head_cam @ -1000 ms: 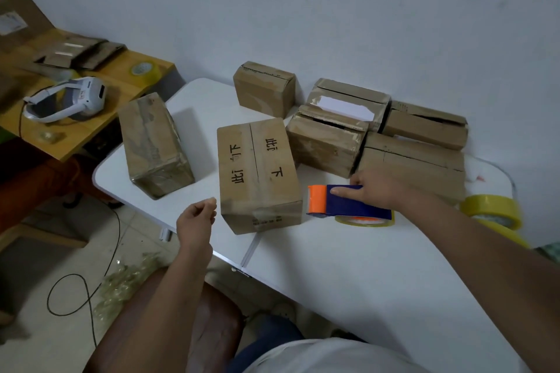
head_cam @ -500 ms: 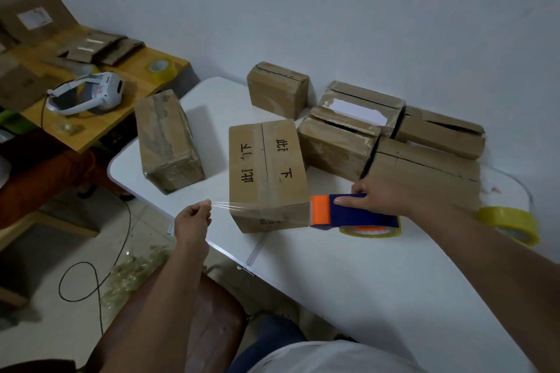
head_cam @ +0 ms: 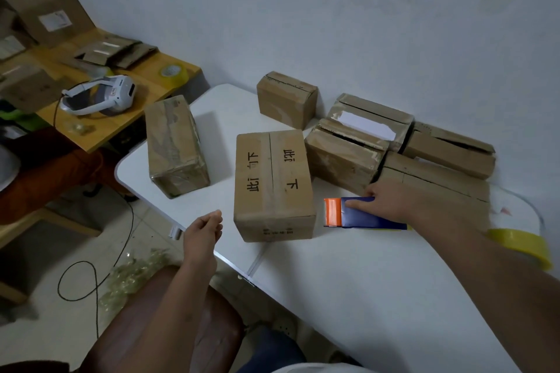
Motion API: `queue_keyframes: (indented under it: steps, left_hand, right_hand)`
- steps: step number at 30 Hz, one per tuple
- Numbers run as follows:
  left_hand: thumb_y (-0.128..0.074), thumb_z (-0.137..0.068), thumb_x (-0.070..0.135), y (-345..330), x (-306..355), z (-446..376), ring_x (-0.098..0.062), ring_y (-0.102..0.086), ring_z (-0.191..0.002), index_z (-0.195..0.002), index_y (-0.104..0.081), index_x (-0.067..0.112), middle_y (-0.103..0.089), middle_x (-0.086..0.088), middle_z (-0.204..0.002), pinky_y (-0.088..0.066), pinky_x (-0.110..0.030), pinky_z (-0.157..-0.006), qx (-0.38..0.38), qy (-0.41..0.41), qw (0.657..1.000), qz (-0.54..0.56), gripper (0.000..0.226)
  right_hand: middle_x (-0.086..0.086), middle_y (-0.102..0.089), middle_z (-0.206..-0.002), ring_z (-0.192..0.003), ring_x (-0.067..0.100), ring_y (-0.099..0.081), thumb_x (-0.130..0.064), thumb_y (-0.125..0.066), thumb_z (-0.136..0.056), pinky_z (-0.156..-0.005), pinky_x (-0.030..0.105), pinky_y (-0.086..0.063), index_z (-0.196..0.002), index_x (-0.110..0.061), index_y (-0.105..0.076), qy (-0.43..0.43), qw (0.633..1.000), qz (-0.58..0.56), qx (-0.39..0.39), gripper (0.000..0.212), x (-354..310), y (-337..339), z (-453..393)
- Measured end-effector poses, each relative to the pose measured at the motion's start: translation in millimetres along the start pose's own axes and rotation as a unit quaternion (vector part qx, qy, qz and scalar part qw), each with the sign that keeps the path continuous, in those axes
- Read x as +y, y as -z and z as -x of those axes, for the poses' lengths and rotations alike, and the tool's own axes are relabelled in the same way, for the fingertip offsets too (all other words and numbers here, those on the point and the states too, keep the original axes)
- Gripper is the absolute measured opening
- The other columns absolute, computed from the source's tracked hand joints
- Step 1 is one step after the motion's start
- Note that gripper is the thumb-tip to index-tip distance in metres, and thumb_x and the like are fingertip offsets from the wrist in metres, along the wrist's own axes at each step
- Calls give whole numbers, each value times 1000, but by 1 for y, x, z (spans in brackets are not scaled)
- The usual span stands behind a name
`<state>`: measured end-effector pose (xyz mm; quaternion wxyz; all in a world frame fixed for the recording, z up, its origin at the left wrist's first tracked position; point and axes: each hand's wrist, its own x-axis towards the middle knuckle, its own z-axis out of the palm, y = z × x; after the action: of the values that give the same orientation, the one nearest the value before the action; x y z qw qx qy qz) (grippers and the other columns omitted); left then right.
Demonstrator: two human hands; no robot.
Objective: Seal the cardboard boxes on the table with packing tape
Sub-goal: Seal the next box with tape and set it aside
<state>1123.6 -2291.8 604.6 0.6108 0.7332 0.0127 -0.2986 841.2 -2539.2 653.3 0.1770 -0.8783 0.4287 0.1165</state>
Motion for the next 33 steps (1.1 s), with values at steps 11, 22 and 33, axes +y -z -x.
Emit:
queue_keyframes:
  steps: [11, 22, 33]
  left_hand:
    - [-67, -94, 23, 2, -9, -7, -15, -57, -78, -92, -67, 5, -58, -4, -77, -51, -29, -86, 20, 42, 999, 15, 19]
    - [-77, -81, 47, -18, -19, -10, -14, -46, -74, -91, -47, 14, -47, 2, -83, -37, -25, -71, -18, 28, 992, -121, 45]
    - [-82, -77, 42, -1, -6, -44, -12, -50, -80, -109, -48, 14, -48, 0, -91, -40, -27, -65, -12, 1, 986, -167, 54]
  right_hand:
    - [10, -67, -72, -58, 17, -54, -98, -30, -59, -55, 30, -36, -78, -8, -69, 16, 1000, 0, -12, 99, -4, 1, -17]
    - [1, -61, -62, -56, 14, -54, -93, -37, -66, -51, 27, -33, -64, -14, -60, 11, 999, 22, -27, 82, -2, 6, -26]
    - [1, -57, -72, -65, 12, -52, -80, -37, -83, -55, 27, -37, -73, -19, -58, 22, 998, 17, -60, 65, -36, -21, -16]
